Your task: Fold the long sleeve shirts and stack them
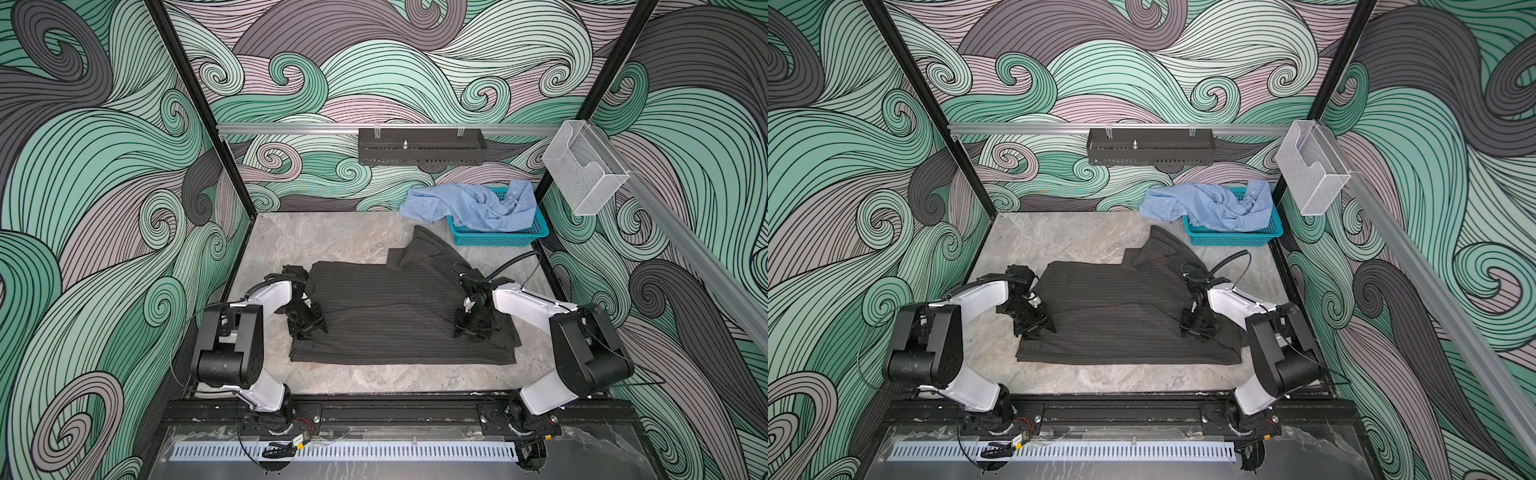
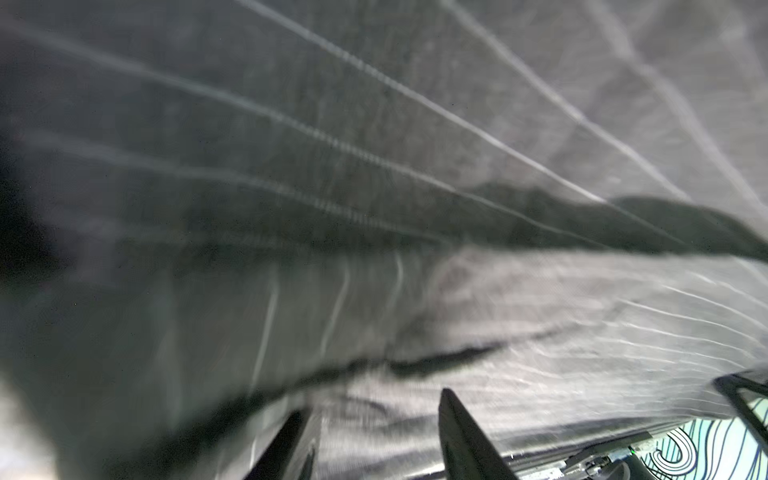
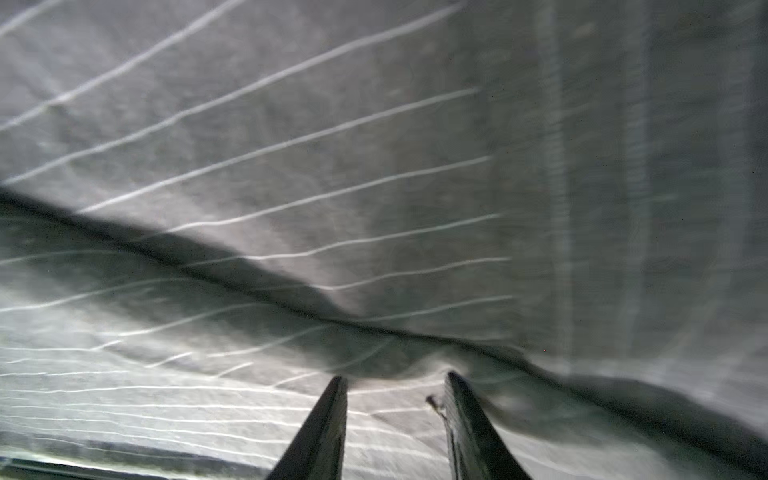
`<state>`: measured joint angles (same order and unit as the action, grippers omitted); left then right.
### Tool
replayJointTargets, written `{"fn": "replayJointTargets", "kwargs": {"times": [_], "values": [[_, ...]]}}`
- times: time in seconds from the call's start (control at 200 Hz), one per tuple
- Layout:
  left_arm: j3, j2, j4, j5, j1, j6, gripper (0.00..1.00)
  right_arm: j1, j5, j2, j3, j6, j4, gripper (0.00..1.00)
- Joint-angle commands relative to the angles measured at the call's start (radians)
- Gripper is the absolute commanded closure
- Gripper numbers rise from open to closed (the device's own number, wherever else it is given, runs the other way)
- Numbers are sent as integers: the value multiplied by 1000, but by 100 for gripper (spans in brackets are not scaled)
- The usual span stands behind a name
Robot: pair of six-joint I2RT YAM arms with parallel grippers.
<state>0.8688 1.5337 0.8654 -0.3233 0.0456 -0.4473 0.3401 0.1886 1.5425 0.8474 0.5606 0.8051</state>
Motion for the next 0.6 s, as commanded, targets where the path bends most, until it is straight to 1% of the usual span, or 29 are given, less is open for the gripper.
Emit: {"fn": "replayJointTargets", "kwargs": {"times": [0.0,0.08,0.135,0.18,0.245,0.285,0.35,0.43,0.49,0.595], "values": [[141,-85,77,31,-6,-3,48,2,-81,-90,113,-8,91,57],[275,-77,104,82,-9,18,46,0,-125,-80,245,-26,116,56],[357,-38,93,113,-17,35,45,-1,-147,-31,343,-45,128,54],[424,8,81,108,-27,48,44,-2,-161,19,421,-61,136,53],[523,103,66,105,-45,76,43,-7,-173,117,552,-97,156,52],[597,176,76,100,-54,99,43,-12,-204,186,642,-127,165,51],[747,321,155,77,-69,128,43,-19,-241,291,756,-184,166,49],[922,495,251,76,-75,155,44,-24,-265,411,888,-240,167,48],[978,576,252,78,-75,162,44,-26,-264,498,989,-259,167,47],[1033,670,245,81,-75,169,44,-24,-239,640,1142,-268,170,46]]}}
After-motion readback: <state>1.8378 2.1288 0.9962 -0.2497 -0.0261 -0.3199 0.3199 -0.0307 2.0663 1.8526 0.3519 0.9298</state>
